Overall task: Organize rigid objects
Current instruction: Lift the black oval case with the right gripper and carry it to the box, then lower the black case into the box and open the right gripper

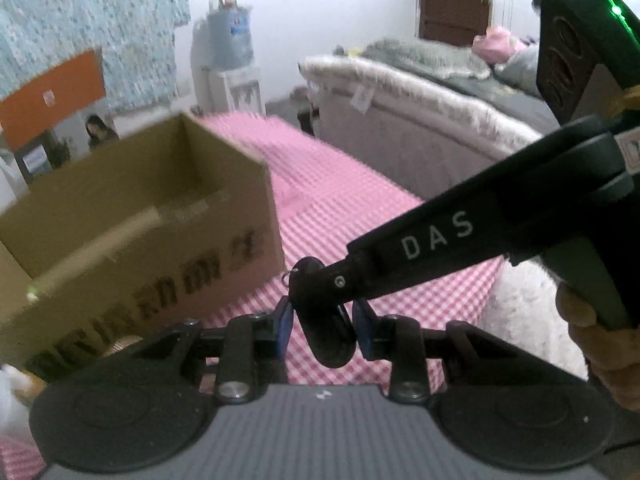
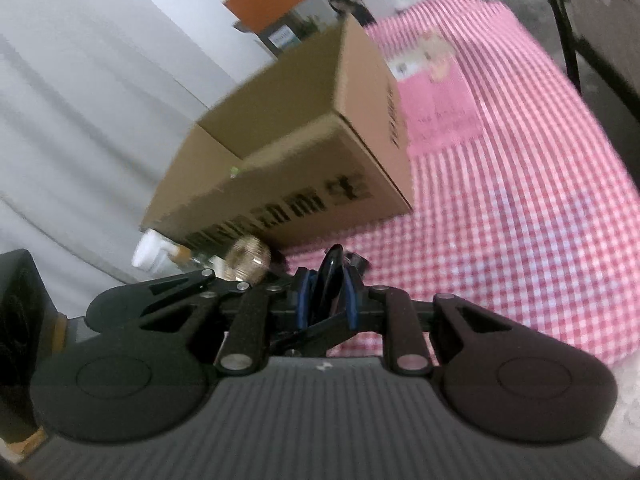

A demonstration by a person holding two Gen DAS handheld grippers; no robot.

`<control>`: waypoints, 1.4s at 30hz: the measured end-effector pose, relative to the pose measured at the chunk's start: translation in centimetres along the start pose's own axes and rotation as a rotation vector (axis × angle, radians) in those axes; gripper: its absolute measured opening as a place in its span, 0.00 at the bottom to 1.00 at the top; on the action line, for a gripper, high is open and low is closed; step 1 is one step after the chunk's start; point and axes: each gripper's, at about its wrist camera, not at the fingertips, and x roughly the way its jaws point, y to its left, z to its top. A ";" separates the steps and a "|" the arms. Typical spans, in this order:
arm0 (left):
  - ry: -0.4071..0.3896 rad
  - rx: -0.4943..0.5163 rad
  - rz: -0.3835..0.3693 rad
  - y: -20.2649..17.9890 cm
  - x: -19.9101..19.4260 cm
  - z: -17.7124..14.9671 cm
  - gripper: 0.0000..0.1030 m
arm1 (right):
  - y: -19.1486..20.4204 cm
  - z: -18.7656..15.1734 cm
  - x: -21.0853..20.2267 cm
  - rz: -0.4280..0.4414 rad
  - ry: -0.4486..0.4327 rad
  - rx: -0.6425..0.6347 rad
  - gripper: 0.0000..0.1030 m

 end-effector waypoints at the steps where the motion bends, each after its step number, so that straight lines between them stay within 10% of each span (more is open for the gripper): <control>1: -0.019 0.002 0.009 0.2 -0.7 0.3 0.32 | 0.8 0.3 -0.5 0.005 -0.014 -0.019 0.17; 13: -0.101 -0.039 0.195 7.5 -7.3 5.2 0.33 | 10.9 6.9 0.5 0.146 -0.090 -0.241 0.17; 24: 0.180 -0.147 0.265 19.2 -1.1 7.7 0.33 | 13.4 16.6 15.4 0.229 0.205 -0.125 0.16; 36: 0.401 -0.195 0.306 26.3 6.8 6.7 0.34 | 11.5 19.0 27.3 0.180 0.386 0.021 0.15; 42: 0.402 -0.187 0.299 26.4 7.7 6.7 0.56 | 10.4 19.3 30.9 0.153 0.431 0.074 0.16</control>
